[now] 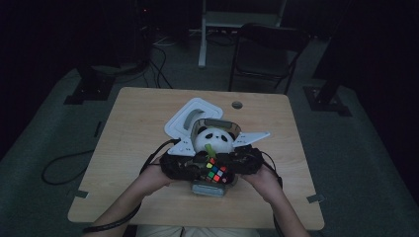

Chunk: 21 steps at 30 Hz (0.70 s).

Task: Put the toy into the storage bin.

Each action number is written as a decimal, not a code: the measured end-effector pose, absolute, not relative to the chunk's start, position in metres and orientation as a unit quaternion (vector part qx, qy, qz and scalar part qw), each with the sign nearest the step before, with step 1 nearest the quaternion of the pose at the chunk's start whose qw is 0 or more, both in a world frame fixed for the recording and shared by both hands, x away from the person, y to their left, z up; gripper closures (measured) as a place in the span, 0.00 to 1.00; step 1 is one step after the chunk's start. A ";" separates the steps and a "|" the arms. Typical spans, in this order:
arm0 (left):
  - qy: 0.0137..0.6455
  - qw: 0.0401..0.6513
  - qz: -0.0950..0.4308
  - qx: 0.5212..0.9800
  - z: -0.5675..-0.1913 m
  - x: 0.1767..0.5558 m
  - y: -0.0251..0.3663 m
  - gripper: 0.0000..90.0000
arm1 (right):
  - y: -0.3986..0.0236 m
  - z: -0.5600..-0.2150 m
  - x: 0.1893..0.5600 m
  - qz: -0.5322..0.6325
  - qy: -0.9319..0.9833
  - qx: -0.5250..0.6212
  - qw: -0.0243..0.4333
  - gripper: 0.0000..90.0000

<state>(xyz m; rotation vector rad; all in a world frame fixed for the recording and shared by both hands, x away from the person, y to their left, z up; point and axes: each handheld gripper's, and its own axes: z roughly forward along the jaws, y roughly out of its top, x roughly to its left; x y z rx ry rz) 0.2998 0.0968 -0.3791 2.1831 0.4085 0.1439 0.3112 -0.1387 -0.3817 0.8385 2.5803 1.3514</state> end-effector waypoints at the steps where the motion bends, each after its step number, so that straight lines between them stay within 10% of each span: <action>1: 0.162 0.439 0.061 0.882 -0.379 0.299 0.097 0.73 | -0.137 -0.381 0.310 0.443 0.853 0.272 0.058 1.00; 21: 0.180 0.400 0.094 0.894 -0.396 0.312 0.094 0.98 | -0.116 -0.395 0.326 0.406 0.874 0.262 0.043 1.00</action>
